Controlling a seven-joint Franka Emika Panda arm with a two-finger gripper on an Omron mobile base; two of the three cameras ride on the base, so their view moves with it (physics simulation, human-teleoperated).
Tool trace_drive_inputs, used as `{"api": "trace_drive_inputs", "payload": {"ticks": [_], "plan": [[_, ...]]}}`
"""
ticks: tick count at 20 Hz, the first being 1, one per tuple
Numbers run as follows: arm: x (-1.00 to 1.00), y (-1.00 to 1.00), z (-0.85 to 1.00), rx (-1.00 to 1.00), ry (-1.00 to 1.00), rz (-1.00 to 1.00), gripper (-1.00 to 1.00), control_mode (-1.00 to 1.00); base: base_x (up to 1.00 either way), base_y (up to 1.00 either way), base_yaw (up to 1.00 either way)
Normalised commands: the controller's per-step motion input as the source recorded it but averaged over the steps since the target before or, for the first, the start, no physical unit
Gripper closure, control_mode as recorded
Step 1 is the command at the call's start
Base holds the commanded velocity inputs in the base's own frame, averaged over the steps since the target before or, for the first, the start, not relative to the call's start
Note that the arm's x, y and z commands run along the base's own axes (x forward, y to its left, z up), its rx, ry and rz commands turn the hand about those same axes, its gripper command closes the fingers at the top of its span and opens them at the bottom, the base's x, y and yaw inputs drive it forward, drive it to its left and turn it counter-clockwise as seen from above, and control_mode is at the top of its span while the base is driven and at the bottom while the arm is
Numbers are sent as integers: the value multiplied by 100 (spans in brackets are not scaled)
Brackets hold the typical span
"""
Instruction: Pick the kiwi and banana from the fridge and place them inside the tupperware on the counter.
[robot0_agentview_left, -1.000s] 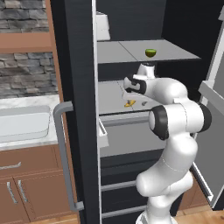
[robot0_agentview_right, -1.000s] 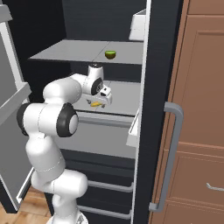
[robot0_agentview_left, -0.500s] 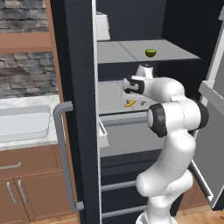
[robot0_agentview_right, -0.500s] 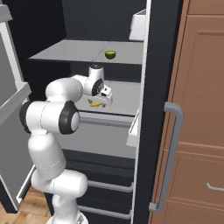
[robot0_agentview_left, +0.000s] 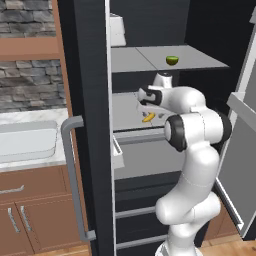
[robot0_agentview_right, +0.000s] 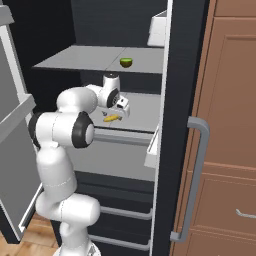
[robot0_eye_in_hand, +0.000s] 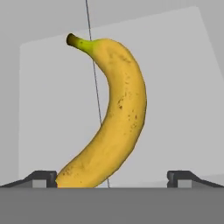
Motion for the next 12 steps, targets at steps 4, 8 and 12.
{"api": "trace_drive_inputs", "payload": {"ticks": [4, 8, 12], "plan": [[35, 0, -2, 0, 0, 0, -100, -100, 0, 0, 0], [27, 0, -12, 0, 1, 0, -100, -100, 0, 0, 0], [24, 0, -18, 0, 5, 0, -100, -100, 0, 0, 0]]}}
